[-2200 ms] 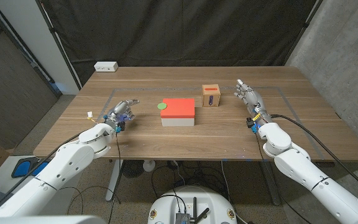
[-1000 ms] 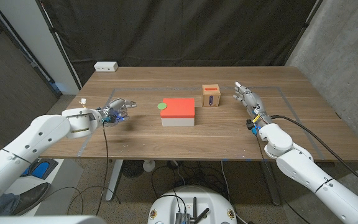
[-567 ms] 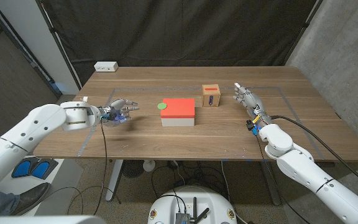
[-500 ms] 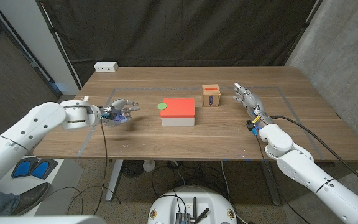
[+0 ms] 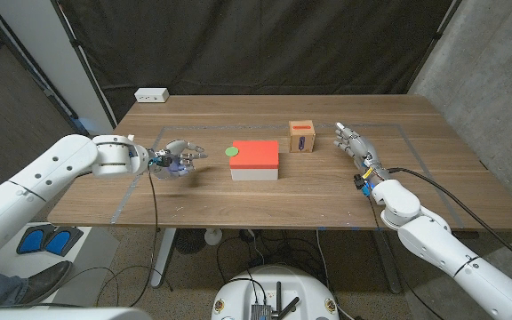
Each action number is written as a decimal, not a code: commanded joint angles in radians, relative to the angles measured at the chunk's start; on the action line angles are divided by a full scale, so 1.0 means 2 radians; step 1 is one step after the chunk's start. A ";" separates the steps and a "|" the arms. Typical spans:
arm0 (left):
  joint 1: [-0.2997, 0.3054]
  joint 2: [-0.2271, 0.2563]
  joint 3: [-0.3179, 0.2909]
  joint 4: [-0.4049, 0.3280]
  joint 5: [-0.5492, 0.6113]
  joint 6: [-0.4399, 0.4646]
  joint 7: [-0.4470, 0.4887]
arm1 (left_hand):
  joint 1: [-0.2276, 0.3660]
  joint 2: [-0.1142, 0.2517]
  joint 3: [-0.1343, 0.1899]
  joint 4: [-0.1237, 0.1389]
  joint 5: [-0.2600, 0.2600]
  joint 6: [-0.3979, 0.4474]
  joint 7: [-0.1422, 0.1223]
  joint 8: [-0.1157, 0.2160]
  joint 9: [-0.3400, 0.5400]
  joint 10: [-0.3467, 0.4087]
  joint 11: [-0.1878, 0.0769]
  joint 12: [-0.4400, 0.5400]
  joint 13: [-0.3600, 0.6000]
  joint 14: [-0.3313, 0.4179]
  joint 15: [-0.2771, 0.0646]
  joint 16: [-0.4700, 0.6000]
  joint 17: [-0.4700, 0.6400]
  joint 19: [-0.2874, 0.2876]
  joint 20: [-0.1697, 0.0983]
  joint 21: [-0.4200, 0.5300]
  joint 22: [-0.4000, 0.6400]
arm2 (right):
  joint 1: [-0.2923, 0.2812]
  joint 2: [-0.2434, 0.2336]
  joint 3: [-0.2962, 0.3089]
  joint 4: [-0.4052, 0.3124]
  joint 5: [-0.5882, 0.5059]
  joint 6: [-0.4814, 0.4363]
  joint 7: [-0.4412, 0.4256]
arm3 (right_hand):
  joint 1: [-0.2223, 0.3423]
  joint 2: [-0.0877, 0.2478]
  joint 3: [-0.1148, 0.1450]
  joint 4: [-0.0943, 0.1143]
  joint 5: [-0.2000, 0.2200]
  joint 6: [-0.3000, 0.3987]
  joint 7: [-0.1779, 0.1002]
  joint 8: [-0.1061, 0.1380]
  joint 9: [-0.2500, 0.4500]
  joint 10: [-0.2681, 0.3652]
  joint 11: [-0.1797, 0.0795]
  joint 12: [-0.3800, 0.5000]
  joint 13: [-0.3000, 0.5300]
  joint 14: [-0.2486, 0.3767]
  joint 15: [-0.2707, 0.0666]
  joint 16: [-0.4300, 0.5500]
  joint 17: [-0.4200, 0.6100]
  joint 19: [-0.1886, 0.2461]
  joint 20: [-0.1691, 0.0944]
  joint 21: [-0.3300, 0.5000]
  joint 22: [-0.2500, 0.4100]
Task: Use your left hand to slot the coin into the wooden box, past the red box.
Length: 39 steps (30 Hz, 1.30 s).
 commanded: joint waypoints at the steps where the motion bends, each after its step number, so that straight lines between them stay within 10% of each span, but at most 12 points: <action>1: -0.052 -0.015 0.046 0.030 -0.003 0.016 -0.007 | -0.011 -0.001 0.006 0.000 -0.002 -0.005 0.001 0.004 0.000 -0.001 0.000 0.000 0.001 0.003 -0.001 0.006 0.007 0.003 -0.002 -0.003 0.002 | 0.002 -0.004 0.004 0.006 0.008 0.002 0.009 | 0.007 0.000 0.000 -0.004 0.000 0.004 0.000 0.001 0.003 0.005 0.001 0.002 0.001 0.004 0.000 0.003 0.001 0.003 0.004 0.002 0.001; 39: -0.112 -0.075 0.094 0.057 0.024 0.050 0.006 | -0.029 -0.009 0.035 -0.005 -0.013 -0.016 0.005 0.012 -0.030 0.000 0.000 -0.006 -0.005 0.002 0.000 0.007 0.019 0.011 -0.003 0.018 0.005 | -0.005 -0.012 0.016 0.028 0.021 0.018 0.020 | 0.008 0.001 0.000 -0.003 0.000 0.006 -0.002 0.001 0.003 0.012 0.003 0.003 0.002 0.008 0.001 0.004 -0.001 0.007 0.003 0.003 0.001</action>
